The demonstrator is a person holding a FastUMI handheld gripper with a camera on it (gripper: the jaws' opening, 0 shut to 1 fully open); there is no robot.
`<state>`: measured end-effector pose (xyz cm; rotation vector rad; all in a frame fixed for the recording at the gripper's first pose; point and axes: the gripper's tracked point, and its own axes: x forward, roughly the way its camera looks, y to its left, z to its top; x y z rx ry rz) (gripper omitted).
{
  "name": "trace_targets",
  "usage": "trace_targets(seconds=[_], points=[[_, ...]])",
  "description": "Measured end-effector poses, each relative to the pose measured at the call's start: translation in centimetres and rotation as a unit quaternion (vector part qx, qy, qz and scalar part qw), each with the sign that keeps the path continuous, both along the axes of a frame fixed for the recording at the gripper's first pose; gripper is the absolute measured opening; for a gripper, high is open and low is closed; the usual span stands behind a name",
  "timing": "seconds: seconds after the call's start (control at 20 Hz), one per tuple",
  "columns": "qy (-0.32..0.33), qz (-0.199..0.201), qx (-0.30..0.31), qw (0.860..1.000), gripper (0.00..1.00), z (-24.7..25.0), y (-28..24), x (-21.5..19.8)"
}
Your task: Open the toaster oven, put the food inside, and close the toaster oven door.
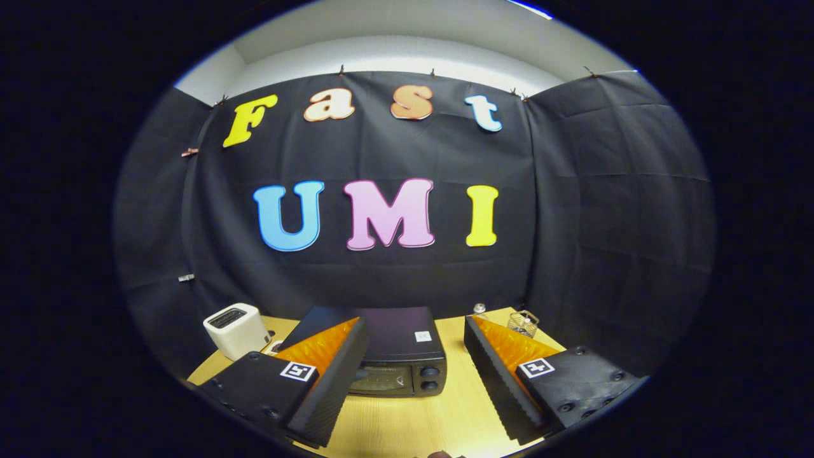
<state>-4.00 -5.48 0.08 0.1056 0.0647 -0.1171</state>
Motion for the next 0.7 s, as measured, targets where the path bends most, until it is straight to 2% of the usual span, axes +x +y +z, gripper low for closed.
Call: trace_targets(seconds=[0.2, 0.7], points=[[0.012, -0.022, 0.009, 1.0, 1.0, -1.3, -1.5, -1.4], [0.002, 0.025, 0.009, 1.0, 1.0, -1.2, 1.9, -0.1]])
